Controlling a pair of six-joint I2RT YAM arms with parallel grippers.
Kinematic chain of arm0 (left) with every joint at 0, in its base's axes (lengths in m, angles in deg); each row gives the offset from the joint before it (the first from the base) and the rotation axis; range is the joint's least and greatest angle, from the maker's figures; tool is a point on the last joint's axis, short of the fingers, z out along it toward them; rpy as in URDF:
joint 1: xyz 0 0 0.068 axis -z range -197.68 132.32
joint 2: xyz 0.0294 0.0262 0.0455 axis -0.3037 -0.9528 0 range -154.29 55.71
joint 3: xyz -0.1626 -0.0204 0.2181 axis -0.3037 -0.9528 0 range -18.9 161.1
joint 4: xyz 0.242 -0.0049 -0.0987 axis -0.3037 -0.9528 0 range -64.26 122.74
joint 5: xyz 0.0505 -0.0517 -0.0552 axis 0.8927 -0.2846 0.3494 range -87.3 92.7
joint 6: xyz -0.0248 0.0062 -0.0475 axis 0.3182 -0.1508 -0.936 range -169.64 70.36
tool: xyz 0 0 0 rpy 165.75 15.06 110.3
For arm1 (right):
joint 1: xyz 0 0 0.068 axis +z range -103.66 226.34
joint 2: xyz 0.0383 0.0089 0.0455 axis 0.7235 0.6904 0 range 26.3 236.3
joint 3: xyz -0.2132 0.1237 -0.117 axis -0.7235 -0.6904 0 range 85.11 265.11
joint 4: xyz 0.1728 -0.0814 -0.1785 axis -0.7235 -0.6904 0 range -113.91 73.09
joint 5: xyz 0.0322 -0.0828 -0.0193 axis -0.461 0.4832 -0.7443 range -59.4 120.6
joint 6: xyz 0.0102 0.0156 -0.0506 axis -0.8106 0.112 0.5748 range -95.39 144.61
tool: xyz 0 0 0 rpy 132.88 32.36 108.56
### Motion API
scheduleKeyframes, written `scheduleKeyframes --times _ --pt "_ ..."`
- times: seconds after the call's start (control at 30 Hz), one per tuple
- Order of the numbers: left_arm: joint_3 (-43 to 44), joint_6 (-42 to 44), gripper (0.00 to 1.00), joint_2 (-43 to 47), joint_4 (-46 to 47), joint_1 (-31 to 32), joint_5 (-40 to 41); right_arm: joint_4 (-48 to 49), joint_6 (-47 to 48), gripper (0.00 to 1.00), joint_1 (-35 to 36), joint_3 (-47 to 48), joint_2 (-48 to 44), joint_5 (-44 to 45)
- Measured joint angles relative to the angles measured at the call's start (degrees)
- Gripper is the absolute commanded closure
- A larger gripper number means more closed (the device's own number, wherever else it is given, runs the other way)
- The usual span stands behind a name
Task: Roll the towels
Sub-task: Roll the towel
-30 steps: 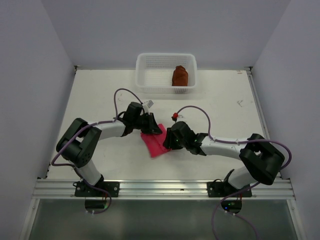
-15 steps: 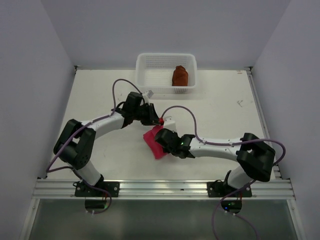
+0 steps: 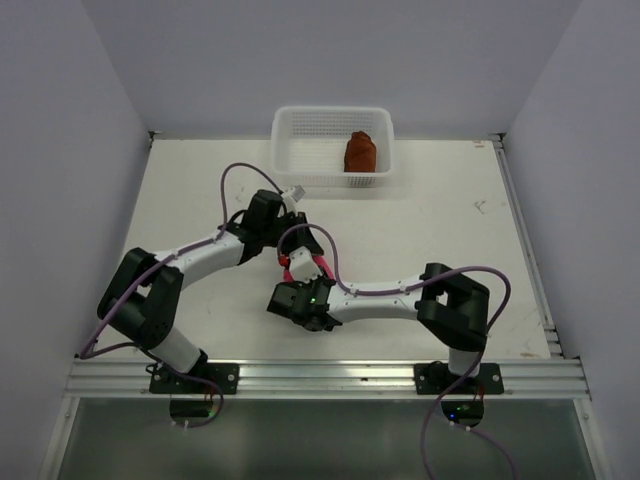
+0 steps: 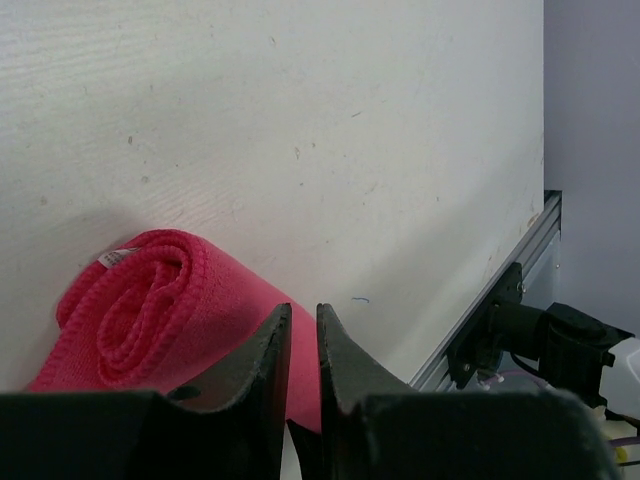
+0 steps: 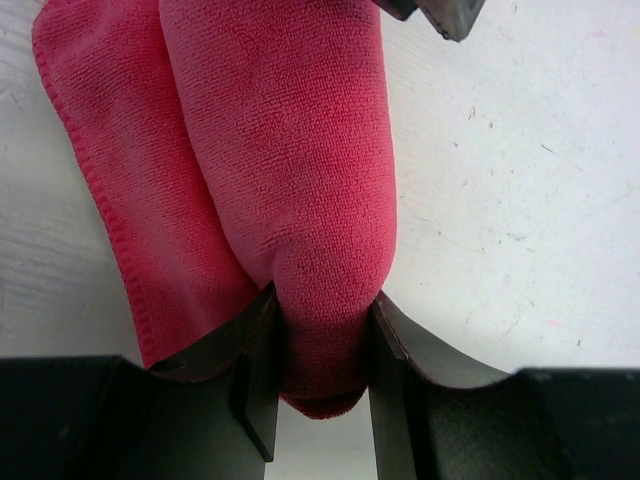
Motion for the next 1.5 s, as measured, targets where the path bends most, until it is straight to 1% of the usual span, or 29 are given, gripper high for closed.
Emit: scheduleKeyframes --times 0.2,0.43,0.47,0.5,0.63,0.8,0.9,1.07,1.2,1.37,1.5 --pt "-1.7 -0.7 0.81 -0.2 2.1 1.6 0.6 -2.8 -0.8 0.64 1.4 1.4 1.9 1.8" --pt "-7.0 -1.2 0.81 -0.4 4.9 3.0 1.0 -5.8 -1.5 0.62 1.4 3.7 4.2 2.1" --pt "-7.6 -1.2 0.81 -0.4 5.8 3.0 1.1 -6.0 -1.5 0.61 1.5 3.8 4.4 2.2" --pt "-8.0 -1.2 0.81 -0.4 6.4 3.0 1.1 -6.0 -1.5 0.53 1.5 3.9 4.5 2.3" --pt "-10.2 -1.3 0.81 -0.3 9.4 3.0 1.2 -6.2 -1.7 0.39 1.5 4.0 4.5 2.0" --pt "-11.7 -1.3 0.81 0.1 11.6 3.0 1.3 -6.1 -1.4 0.34 1.4 3.9 3.8 0.5" --pt "-12.3 -1.3 0.81 0.5 12.1 3.0 1.6 -5.6 -1.4 0.33 1.1 3.3 0.3 -1.5" --pt "-13.4 -1.3 0.81 1.6 12.2 3.0 1.9 -1.0 -1.2 0.31 -0.7 -2.2 -11.8 -5.4" --pt "-14.5 -1.3 0.81 2.1 12.9 2.9 1.9 7.3 -1.2 0.33 -4.9 -9.2 -20.7 -12.6" --pt "-15.3 -1.3 0.81 2.5 14.0 2.9 2.0 15.6 -1.3 0.34 -13.0 -16.3 -23.0 -22.0" --pt "-15.8 -1.4 0.81 2.8 14.5 2.9 2.0 18.9 -1.6 0.36 -15.5 -18.9 -22.7 -27.3"
